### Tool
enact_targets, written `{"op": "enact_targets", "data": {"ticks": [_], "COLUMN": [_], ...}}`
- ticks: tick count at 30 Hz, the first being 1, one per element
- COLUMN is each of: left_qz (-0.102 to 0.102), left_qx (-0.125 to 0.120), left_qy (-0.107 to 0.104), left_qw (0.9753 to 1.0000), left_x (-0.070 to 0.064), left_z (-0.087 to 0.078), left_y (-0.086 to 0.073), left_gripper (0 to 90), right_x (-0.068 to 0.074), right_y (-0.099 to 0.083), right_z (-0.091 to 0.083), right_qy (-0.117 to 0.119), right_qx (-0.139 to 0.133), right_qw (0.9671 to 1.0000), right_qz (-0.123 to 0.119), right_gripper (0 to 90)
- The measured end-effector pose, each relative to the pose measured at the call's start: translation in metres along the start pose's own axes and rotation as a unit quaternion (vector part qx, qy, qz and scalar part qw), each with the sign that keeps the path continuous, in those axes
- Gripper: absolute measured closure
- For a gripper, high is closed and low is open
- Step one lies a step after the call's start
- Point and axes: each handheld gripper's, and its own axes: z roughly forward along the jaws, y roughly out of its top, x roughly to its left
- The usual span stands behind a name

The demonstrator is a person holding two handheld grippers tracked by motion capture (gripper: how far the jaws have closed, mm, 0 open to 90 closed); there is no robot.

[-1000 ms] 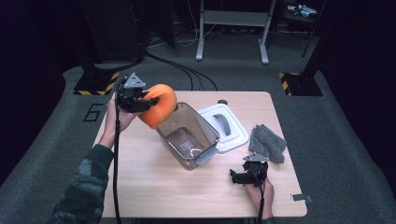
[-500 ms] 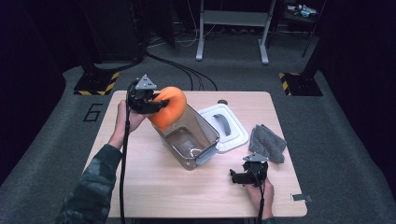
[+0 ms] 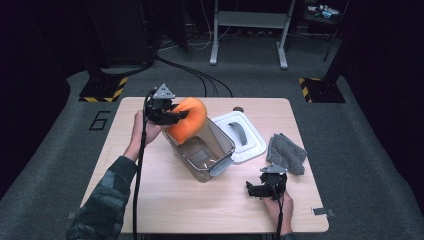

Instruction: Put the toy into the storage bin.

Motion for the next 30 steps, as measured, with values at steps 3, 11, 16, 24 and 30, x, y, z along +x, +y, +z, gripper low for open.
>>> {"op": "enact_targets", "data": {"ticks": [3, 11, 16, 24, 30], "left_qz": [-0.004, -0.004, -0.003, -0.001, -0.013], "left_qx": [0.002, 0.011, 0.011, 0.020, 0.024], "left_qy": [-0.005, -0.016, -0.019, -0.023, -0.024], "left_qw": [1.0000, 0.9998, 0.9998, 0.9995, 0.9993], "left_x": [-0.002, -0.004, -0.004, -0.005, -0.003], "left_z": [0.003, 0.011, 0.014, 0.022, 0.028], "left_y": [-0.001, -0.006, -0.006, -0.012, -0.020], "left_gripper": [63.3, 63.1, 62.9, 62.8, 62.7], "right_x": [0.000, 0.000, 0.000, 0.000, 0.000], "right_y": [0.000, 0.000, 0.000, 0.000, 0.000], "right_z": [0.000, 0.000, 0.000, 0.000, 0.000], "right_qy": [0.001, -0.001, 0.001, 0.001, 0.001], "right_qx": [0.000, -0.001, 0.000, 0.000, 0.000], "right_qw": [1.0000, 1.0000, 1.0000, 1.0000, 1.0000], "right_qz": [0.000, 0.000, -0.003, -0.001, -0.002], "right_gripper": [0.3, 0.3, 0.3, 0.3, 0.3]}}
